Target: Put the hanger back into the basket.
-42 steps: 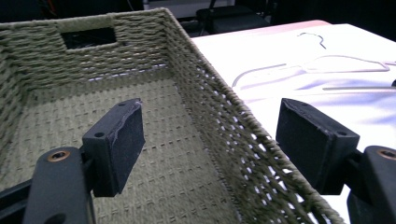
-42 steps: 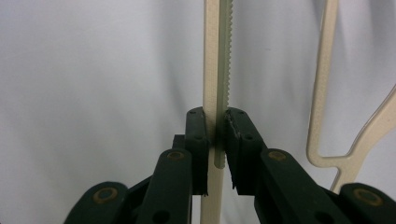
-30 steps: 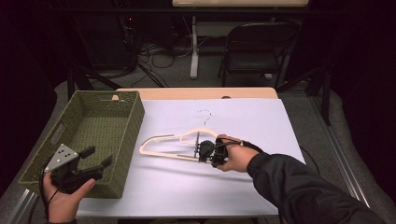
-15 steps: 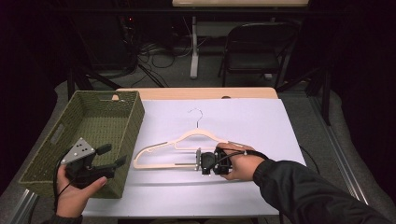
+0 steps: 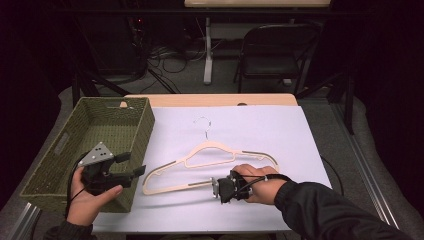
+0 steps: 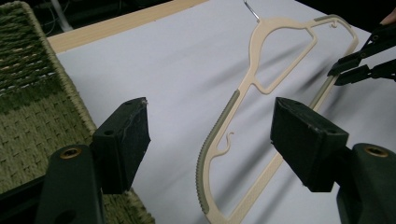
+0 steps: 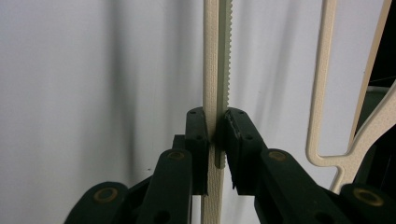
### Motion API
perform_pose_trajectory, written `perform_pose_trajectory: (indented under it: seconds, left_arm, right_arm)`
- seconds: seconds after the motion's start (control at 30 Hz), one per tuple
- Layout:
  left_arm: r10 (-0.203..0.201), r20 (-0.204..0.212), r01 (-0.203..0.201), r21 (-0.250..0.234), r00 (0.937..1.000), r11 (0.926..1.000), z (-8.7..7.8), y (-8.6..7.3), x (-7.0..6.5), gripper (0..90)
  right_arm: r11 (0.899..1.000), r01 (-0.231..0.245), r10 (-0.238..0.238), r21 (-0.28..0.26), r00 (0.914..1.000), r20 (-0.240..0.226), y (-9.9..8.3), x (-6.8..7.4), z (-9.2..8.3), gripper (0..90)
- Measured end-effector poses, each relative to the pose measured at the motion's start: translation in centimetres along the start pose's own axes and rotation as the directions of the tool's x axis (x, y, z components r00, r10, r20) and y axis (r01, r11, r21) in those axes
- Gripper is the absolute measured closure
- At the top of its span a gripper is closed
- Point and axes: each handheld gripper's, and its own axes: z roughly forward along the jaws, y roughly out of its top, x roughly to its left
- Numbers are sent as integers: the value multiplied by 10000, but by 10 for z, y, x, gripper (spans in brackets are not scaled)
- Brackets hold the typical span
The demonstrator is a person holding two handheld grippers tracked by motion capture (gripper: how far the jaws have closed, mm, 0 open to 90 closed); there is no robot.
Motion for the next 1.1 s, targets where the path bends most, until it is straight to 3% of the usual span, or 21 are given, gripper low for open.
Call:
perform_pose_trajectory:
  seconds: [0.37, 0.43, 0.7, 0.83, 1.0, 1.1]
  left_arm:
    - [-67, 740, 34, 442, 9972, 9990, 23, 10, -6, 292]
    - [-38, 1016, -20, 567, 9948, 9984, 29, 12, -8, 349]
    - [30, 1520, -224, 1262, 9884, 9917, 57, 26, -16, 351]
    - [-102, 1944, -206, 1558, 9809, 9876, 73, 33, -18, 393]
    - [-396, 2308, -140, 2262, 9722, 9740, 92, 38, -20, 425]
    - [-526, 2648, -161, 2506, 9629, 9680, 103, 39, -19, 425]
  right_arm:
    - [9976, 692, -690, -8, 9948, 754, -2, 10, -1, 800]
    - [9974, 717, -711, -36, 9936, 878, -1, 11, -2, 800]
    - [9963, 861, -851, -57, 9915, 985, -2, 13, -4, 800]
    - [9963, 842, -817, -191, 9908, 1077, -4, 12, -6, 800]
    - [9966, 820, -804, -110, 9912, 1054, -5, 13, -7, 800]
    - [9957, 916, -897, -127, 9901, 1082, -5, 13, -8, 800]
